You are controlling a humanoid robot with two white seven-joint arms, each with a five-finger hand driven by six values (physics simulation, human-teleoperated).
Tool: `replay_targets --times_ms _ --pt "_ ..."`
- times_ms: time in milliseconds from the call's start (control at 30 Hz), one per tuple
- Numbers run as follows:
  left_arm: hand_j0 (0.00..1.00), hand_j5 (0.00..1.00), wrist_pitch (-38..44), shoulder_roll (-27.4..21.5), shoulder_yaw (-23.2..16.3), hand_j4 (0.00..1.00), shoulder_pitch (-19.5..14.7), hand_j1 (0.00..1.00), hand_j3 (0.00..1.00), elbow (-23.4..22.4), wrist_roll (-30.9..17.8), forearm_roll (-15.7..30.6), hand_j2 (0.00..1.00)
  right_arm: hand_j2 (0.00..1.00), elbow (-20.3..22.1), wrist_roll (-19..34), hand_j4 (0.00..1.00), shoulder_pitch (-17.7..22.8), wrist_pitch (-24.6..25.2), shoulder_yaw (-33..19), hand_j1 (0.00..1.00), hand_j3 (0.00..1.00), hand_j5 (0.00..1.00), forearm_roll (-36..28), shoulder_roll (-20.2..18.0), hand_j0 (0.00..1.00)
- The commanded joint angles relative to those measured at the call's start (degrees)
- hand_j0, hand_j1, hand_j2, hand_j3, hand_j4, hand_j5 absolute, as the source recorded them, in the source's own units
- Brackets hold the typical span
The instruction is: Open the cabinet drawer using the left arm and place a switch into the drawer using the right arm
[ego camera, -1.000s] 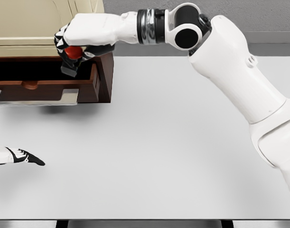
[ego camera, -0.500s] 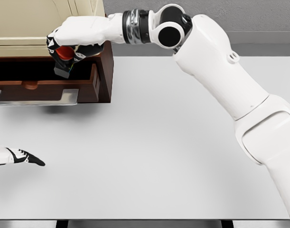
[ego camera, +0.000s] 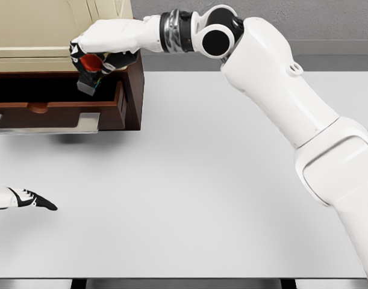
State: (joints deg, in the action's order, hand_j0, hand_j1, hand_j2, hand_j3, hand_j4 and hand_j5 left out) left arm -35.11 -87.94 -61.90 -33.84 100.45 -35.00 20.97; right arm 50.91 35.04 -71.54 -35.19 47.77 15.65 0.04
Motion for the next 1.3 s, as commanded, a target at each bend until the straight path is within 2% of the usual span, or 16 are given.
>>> replay_targets --times_ms 0,367,400,433,467,700,733,767,800,867,900,933,967,1067,1133,1267 --pt "1.0 1.0 0.11 -0.03 0.03 1.0 -0.08 1.0 1.0 0.01 0.0 0.39 1.0 0.25 -0.46 -0.04 0.25 -0.09 0.19 0.04 0.25 0.25 0.25 0.96 -0.04 0.25" --pt "1.0 1.0 0.11 -0.03 0.03 1.0 0.0 1.0 1.0 0.01 0.0 0.39 1.0 0.26 -0.64 -0.04 0.26 -0.88 0.19 1.45 0.26 0.26 0.26 0.96 -0.04 0.26" --pt "1.0 1.0 0.11 -0.03 0.03 1.0 0.0 1.0 1.0 0.01 0.0 0.39 1.0 0.3 -0.73 -0.04 0.3 -0.88 0.19 1.54 0.3 0.3 0.3 0.96 -0.04 0.3" --pt "1.0 1.0 0.11 -0.03 0.11 1.0 0.0 1.0 1.0 0.01 0.0 0.39 1.0 0.56 -0.64 -0.04 0.56 -0.88 0.19 1.71 0.56 0.56 0.56 1.14 -0.04 0.56" --pt "1.0 1.0 0.11 -0.03 0.03 1.0 0.0 1.0 1.0 0.01 0.0 0.39 1.0 1.0 -0.2 -0.04 1.0 -0.88 0.19 1.63 1.0 1.0 1.0 4.65 -0.04 1.0" --pt "1.0 1.0 0.11 -0.03 -0.06 1.0 0.0 1.0 1.0 0.01 0.0 0.39 1.0 1.0 2.96 -0.04 1.0 -1.14 0.19 1.27 1.0 1.0 1.0 4.83 -0.04 1.0" --pt "1.0 1.0 0.11 -0.03 -0.06 1.0 0.0 1.0 1.0 0.01 0.0 0.39 1.0 1.0 4.71 -0.04 1.0 -1.14 0.19 1.19 1.0 1.0 1.0 4.83 -0.04 1.0" --pt "1.0 1.0 0.11 -0.03 0.02 1.0 0.0 1.0 1.0 0.01 0.0 0.39 1.0 1.0 8.76 -0.04 1.0 -0.97 0.19 0.83 1.0 1.0 1.0 4.74 -0.04 1.0" --pt "1.0 1.0 0.11 -0.03 -0.06 1.0 0.0 1.0 1.0 0.01 0.0 0.39 1.0 1.0 14.99 -0.04 1.0 -0.44 0.19 0.13 1.0 1.0 1.0 4.74 -0.13 1.0" --pt "1.0 1.0 0.11 -0.03 -0.06 1.0 0.0 1.0 1.0 0.01 0.0 0.39 1.0 1.0 29.4 -0.04 1.0 0.96 0.19 -2.5 1.0 1.0 1.0 4.74 -8.29 1.0" --pt "1.0 1.0 0.11 -0.03 0.02 1.0 0.0 1.0 1.0 0.01 0.0 0.39 1.0 1.0 39.6 -0.04 1.0 2.55 0.19 -2.86 1.0 1.0 1.0 4.83 -13.48 1.0" --pt "1.0 1.0 0.11 -0.03 -0.06 1.0 0.0 1.0 1.0 0.01 0.0 0.39 1.0 1.0 44.88 -0.04 1.0 2.81 0.19 -3.38 1.0 1.0 1.0 4.83 -17.35 1.0" --pt "1.0 1.0 0.11 -0.03 0.03 1.0 0.0 1.0 1.0 0.01 0.0 0.39 1.0 1.0 48.14 -0.04 1.0 4.13 0.19 -5.49 1.0 1.0 1.0 4.83 -20.95 1.0" --pt "1.0 1.0 0.11 -0.03 0.03 1.0 0.0 1.0 1.0 0.01 0.0 0.39 1.0 1.0 49.02 -0.04 1.0 10.81 0.19 -12.87 1.0 1.0 1.0 4.74 -30.36 1.0" --pt "1.0 1.0 0.11 -0.03 0.03 1.0 0.0 1.0 1.0 0.01 0.0 0.39 1.0 1.0 49.11 -0.04 1.0 15.81 0.19 -15.16 1.0 1.0 1.0 4.66 -36.86 1.0" --pt "1.0 1.0 0.11 0.32 0.11 1.0 0.0 1.0 1.0 0.01 0.0 0.39 1.0 1.0 48.67 -0.04 1.0 32.24 0.19 -27.72 1.0 1.0 1.0 4.66 -45.3 1.0"
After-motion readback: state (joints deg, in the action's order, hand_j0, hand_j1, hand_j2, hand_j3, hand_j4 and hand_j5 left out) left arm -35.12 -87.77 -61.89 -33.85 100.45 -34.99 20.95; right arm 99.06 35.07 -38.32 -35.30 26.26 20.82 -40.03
